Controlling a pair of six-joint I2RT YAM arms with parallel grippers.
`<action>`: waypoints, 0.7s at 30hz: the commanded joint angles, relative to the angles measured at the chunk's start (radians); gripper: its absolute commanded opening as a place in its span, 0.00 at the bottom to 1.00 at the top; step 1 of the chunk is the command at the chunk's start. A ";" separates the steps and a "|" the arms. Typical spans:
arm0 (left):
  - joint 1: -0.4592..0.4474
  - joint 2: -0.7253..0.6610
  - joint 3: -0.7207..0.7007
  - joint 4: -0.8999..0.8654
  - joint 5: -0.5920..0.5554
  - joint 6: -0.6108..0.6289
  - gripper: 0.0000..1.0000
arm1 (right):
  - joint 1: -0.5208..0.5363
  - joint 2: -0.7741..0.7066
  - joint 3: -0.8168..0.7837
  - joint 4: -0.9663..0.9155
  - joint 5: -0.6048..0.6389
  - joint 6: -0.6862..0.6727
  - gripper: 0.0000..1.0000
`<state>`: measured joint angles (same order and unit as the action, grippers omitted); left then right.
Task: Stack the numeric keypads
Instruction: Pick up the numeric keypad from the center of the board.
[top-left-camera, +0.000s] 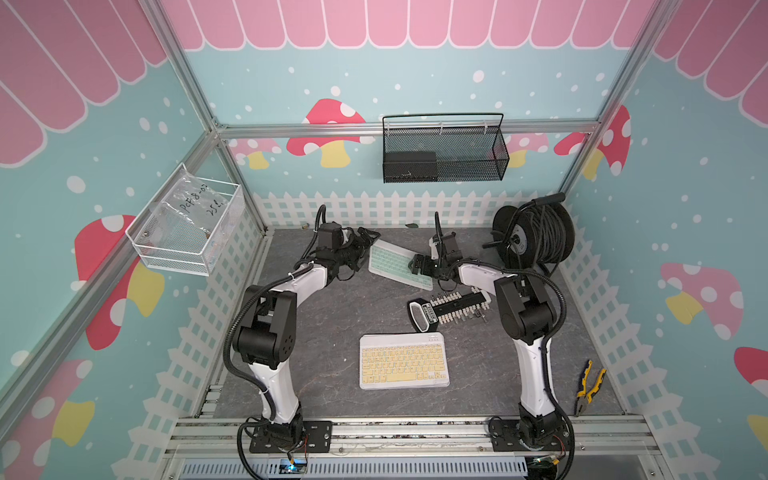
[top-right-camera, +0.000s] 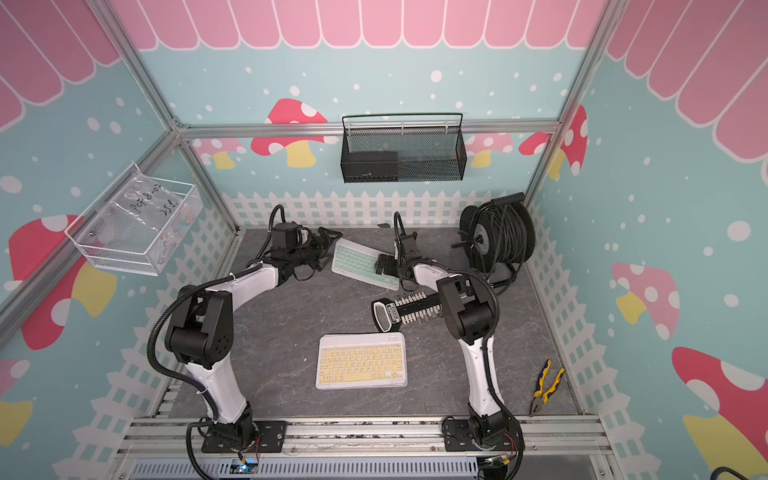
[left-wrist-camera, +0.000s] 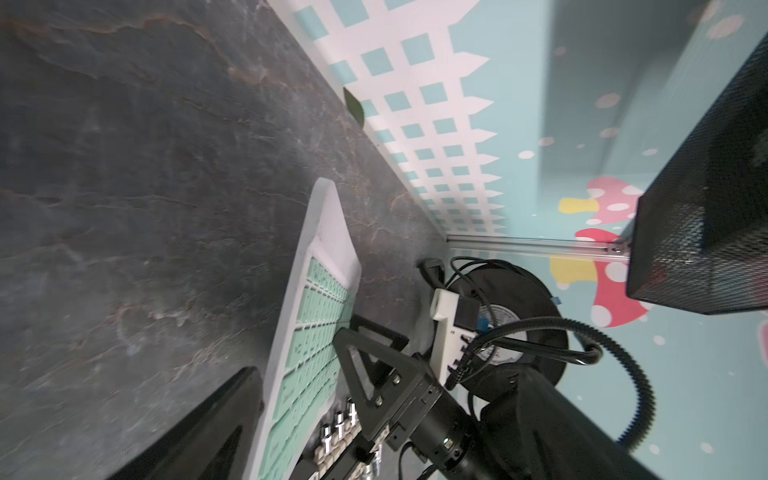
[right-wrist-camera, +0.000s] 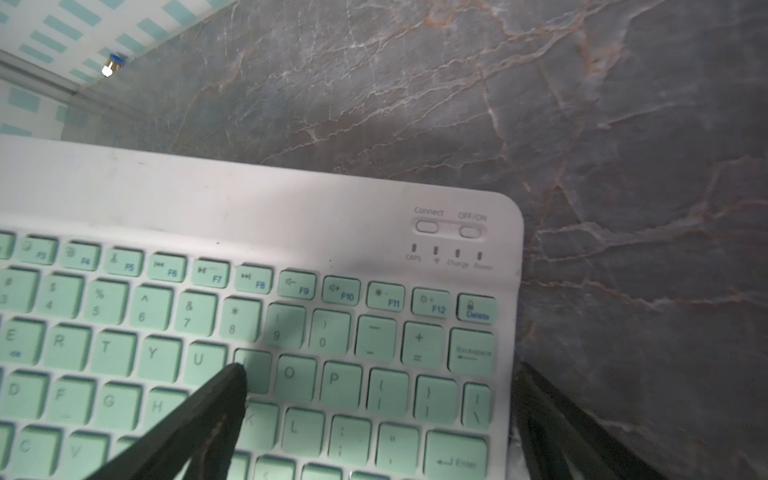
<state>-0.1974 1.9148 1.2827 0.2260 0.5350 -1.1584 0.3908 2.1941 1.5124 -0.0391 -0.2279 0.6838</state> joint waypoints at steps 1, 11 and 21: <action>-0.086 0.073 -0.029 0.348 0.262 -0.237 0.97 | 0.096 0.003 -0.066 -0.031 -0.301 0.011 1.00; -0.083 0.213 -0.039 0.787 0.263 -0.589 0.97 | 0.077 -0.027 -0.120 0.011 -0.294 0.041 0.99; -0.056 0.231 -0.092 0.886 0.261 -0.679 0.99 | 0.076 -0.052 -0.159 0.034 -0.272 0.065 1.00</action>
<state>-0.2302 2.1376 1.1973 1.0306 0.6865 -1.7348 0.4366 2.1139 1.4017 0.0429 -0.4675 0.7334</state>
